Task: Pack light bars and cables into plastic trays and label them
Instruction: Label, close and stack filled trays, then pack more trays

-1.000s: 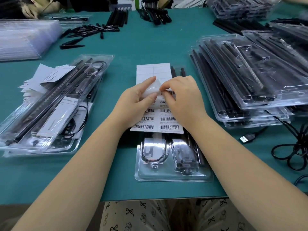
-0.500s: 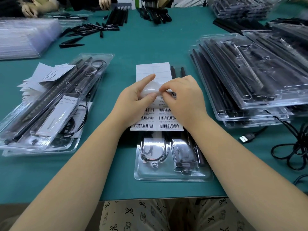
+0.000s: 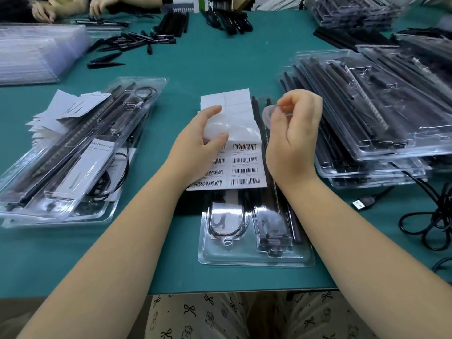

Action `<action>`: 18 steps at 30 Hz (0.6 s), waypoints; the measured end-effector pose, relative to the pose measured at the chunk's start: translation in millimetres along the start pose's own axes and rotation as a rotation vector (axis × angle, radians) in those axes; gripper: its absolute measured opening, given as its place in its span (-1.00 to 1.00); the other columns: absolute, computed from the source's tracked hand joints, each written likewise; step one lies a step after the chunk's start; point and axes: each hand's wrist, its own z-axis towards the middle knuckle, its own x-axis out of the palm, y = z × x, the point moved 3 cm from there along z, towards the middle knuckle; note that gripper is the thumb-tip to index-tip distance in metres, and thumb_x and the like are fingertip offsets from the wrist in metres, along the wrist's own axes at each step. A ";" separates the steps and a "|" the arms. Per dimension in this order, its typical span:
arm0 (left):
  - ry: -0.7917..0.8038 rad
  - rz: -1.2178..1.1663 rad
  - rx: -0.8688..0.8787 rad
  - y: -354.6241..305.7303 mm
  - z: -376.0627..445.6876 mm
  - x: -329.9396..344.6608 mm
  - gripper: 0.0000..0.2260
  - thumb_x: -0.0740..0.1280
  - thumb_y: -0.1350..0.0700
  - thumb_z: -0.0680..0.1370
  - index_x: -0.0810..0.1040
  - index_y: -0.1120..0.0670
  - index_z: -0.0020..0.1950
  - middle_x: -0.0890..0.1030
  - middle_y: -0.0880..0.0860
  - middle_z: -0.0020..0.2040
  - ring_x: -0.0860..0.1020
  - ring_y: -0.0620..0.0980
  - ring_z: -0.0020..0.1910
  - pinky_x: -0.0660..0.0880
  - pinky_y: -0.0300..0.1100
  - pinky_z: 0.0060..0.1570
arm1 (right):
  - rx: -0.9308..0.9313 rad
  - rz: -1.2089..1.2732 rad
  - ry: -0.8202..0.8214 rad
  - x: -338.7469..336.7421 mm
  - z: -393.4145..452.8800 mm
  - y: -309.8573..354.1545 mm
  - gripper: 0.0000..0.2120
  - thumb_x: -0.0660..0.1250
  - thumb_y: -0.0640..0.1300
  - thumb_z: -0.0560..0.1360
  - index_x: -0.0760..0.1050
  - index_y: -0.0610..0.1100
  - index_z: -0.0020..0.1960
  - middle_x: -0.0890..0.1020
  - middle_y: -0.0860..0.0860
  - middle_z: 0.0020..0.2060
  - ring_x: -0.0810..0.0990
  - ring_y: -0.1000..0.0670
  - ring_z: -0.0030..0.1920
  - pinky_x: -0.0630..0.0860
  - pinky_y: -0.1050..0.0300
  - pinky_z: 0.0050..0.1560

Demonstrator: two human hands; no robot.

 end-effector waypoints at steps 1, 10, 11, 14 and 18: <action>-0.008 -0.003 0.002 -0.6 -0.5 0.2 -0.57 0.30 0.00 0.56 0.31 -0.18 0.42 0.51 -0.14 -0.20 0.43 -0.31 -0.34 0.32 -0.56 -0.30 | -0.001 -0.011 -0.012 -0.9 -1.1 0.1 -0.89 0.19 -0.30 0.51 0.40 -0.30 0.02 0.31 0.08 -0.04 0.45 -0.15 -0.03 0.45 -0.04 0.01; 0.021 0.281 0.030 2.3 -2.0 -13.4 0.06 0.54 -0.24 0.18 0.02 -0.11 0.53 0.14 -0.05 0.35 0.15 -0.05 0.36 0.08 -0.19 0.30 | 0.064 -0.091 0.056 0.8 -3.7 -3.9 -0.75 0.31 -0.22 0.48 0.48 -0.17 0.16 0.29 -0.05 0.08 0.36 -0.03 0.10 0.39 0.08 0.18; -0.030 0.359 0.040 0.8 -1.9 -19.8 0.05 0.54 -0.23 0.19 0.04 -0.11 0.53 0.12 0.01 0.41 0.12 0.02 0.39 0.08 -0.11 0.34 | 0.057 -0.089 0.035 0.1 -3.8 -4.4 -0.82 0.32 -0.21 0.49 0.51 -0.19 0.08 0.30 -0.04 0.05 0.36 -0.03 0.08 0.39 0.09 0.16; -0.144 0.605 0.060 -1.3 -3.3 -37.2 -0.01 0.55 -0.21 0.21 0.11 -0.14 0.51 -0.01 0.08 0.52 -0.01 0.13 0.47 -0.02 0.14 0.41 | 0.065 -0.075 0.014 -0.6 -3.3 -7.2 -0.94 0.35 -0.18 0.48 0.52 -0.16 -0.08 0.32 0.02 -0.02 0.40 -0.02 0.04 0.41 0.11 0.13; -0.176 0.717 0.062 -4.0 -7.4 -49.9 -0.23 0.55 -0.05 0.32 0.28 -0.13 0.46 0.07 0.09 0.54 0.04 0.14 0.47 0.02 0.12 0.40 | 0.112 -0.073 0.037 0.2 -1.7 -9.5 -0.93 0.33 -0.14 0.50 0.44 -0.04 -0.12 0.32 0.18 -0.09 0.40 0.04 -0.02 0.42 0.11 0.10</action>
